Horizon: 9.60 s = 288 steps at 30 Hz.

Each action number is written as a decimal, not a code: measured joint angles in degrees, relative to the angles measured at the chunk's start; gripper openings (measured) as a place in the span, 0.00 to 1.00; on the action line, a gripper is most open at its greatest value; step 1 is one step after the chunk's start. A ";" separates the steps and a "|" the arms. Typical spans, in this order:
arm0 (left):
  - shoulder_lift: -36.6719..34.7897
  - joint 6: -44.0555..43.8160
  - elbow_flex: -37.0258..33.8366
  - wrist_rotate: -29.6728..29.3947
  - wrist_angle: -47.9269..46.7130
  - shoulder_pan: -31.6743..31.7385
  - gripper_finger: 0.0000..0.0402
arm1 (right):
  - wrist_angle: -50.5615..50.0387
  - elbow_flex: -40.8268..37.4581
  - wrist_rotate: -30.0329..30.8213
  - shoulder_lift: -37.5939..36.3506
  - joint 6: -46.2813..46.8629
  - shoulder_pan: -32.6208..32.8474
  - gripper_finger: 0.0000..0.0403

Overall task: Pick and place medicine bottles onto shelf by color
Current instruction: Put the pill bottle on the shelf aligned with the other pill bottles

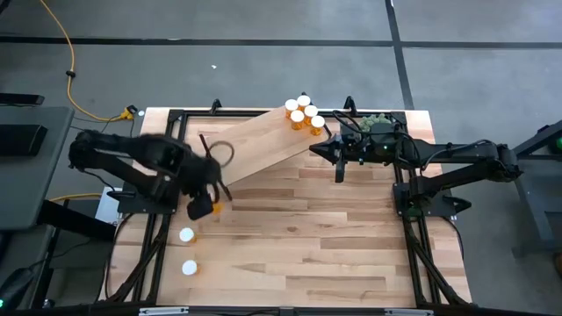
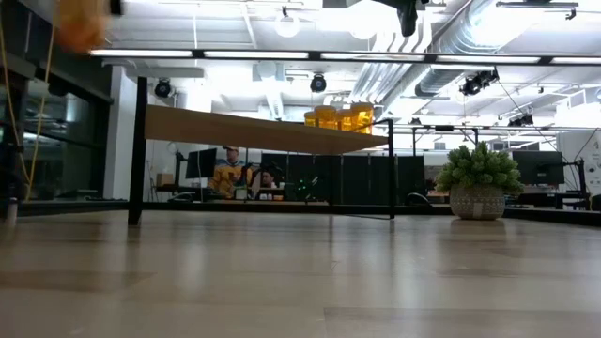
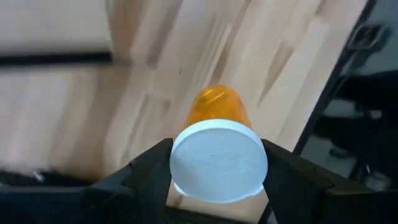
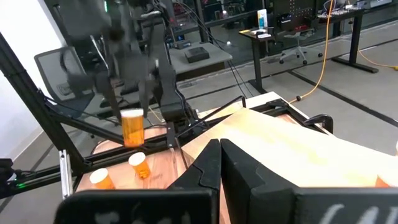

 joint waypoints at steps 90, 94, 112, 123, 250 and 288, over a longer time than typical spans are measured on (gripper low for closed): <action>47.74 47.73 47.67 -12.79 15.88 27.79 0.53 | -3.01 -0.02 13.43 12.79 14.96 -9.92 0.00; 47.74 47.73 47.67 -12.81 15.92 27.81 0.53 | -4.44 -0.02 14.07 12.79 15.31 -10.14 0.00; 47.72 46.77 47.66 -12.77 20.16 27.83 0.53 | -3.15 -0.02 12.54 15.50 15.89 -10.29 0.00; 47.72 45.88 47.65 -12.79 20.60 28.23 0.53 | -7.41 -0.04 13.44 8.56 12.75 -11.66 0.00; 38.07 27.88 39.84 -4.40 35.69 27.17 0.63 | -15.73 -0.04 12.40 -5.07 6.39 -11.96 0.00; -28.73 25.85 -39.08 -28.89 89.30 -6.44 0.63 | 2.69 -0.04 -13.62 -5.07 6.61 -8.47 0.00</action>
